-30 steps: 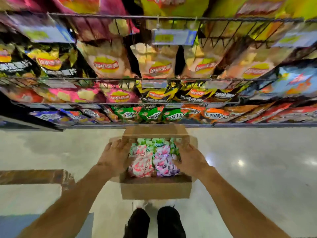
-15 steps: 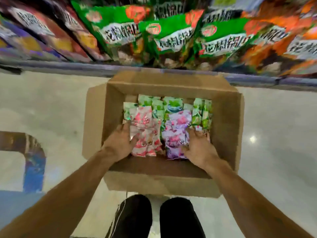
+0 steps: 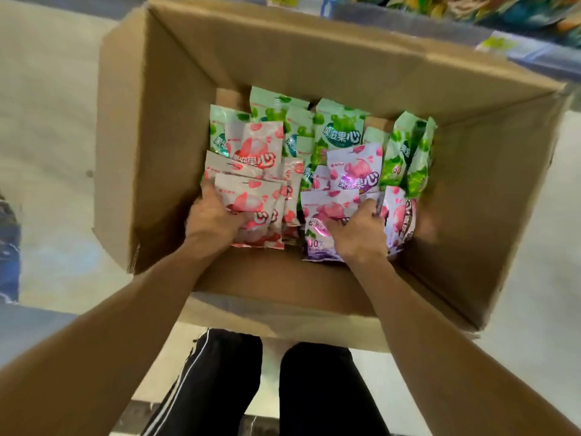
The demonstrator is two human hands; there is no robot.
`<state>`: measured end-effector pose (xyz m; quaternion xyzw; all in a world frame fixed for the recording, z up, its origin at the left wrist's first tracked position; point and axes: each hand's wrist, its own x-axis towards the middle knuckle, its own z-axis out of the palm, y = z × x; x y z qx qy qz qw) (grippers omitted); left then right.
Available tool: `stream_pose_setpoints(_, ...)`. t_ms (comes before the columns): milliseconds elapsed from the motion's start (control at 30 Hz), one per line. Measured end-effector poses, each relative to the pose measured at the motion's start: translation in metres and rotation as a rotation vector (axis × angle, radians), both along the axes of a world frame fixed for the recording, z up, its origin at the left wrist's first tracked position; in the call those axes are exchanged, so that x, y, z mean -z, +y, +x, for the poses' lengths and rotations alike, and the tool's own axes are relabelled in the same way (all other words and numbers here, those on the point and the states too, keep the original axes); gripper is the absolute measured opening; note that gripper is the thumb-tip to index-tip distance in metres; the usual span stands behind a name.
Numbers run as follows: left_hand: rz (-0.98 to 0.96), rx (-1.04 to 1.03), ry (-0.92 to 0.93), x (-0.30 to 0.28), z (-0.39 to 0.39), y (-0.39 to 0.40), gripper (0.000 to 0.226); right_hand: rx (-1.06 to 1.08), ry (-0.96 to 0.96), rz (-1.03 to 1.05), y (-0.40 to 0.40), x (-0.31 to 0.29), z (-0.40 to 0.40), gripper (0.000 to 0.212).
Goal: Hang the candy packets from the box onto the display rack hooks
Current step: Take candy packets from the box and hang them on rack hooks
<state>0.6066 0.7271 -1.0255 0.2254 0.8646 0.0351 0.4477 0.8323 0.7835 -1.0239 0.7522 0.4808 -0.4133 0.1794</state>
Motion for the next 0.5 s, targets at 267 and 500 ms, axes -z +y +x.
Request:
stream_pose_setpoints(267, 0.039, 0.051, -0.112, -0.016, -0.006, -0.003, 0.082, 0.168, 0.208, 0.054, -0.019, 0.004, -0.004, 0.042)
stream_pose_setpoints(500, 0.309, -0.22, -0.374, -0.106, -0.014, 0.008, 0.052, 0.428, 0.623, 0.16, 0.002, -0.102, -0.01, 0.029)
